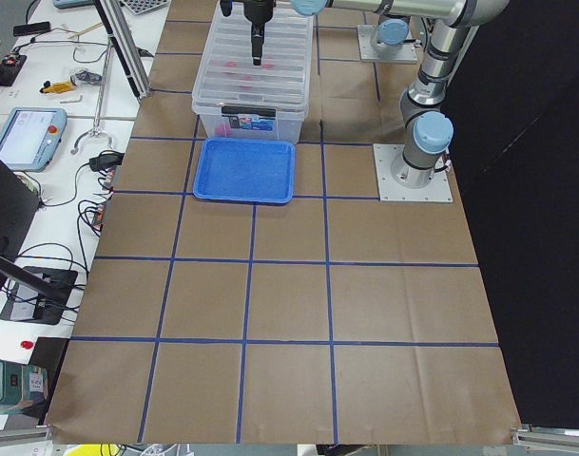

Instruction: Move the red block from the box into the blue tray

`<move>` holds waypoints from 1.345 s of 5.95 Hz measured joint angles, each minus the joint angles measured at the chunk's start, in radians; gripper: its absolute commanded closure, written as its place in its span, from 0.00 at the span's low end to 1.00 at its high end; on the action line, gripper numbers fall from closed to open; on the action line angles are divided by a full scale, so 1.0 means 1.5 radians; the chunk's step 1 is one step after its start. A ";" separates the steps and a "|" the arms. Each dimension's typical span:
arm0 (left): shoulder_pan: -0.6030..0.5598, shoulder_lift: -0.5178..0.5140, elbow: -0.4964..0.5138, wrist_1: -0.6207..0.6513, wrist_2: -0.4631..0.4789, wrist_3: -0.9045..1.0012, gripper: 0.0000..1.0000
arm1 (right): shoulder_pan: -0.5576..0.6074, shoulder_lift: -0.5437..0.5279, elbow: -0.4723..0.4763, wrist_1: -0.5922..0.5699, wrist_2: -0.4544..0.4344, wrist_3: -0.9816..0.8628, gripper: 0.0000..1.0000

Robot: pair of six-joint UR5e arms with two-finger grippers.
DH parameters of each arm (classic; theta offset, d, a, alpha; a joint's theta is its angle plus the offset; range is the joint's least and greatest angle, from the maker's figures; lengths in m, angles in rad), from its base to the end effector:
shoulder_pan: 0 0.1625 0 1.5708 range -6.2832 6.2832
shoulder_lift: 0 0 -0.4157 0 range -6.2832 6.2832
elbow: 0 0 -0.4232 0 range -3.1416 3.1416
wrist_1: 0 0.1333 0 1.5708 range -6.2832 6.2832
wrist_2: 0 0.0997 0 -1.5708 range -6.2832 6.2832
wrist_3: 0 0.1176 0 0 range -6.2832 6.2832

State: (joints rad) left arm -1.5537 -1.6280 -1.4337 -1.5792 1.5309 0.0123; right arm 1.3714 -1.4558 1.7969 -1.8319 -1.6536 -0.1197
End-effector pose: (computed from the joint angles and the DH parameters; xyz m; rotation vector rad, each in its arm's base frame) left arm -0.1285 -0.5557 0.5012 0.0052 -3.1008 0.1118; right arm 0.0149 -0.5504 0.3091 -0.1172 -3.0671 -0.1415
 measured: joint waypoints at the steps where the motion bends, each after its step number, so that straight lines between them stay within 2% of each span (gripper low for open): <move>1: 0.000 0.000 0.000 0.000 0.001 0.000 0.02 | -0.007 0.000 0.000 -0.005 -0.010 -0.019 0.00; 5: 0.000 0.000 -0.002 0.000 0.004 0.007 0.02 | -0.056 0.000 0.000 -0.021 -0.017 -0.100 0.00; 8: -0.003 -0.009 -0.005 -0.002 0.005 0.140 0.02 | -0.070 0.000 0.000 -0.035 -0.030 -0.132 0.00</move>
State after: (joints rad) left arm -1.5581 -1.6412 -1.4409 -1.5819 1.5385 0.2226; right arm 1.2663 -1.4557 1.7974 -1.8839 -1.6987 -0.3173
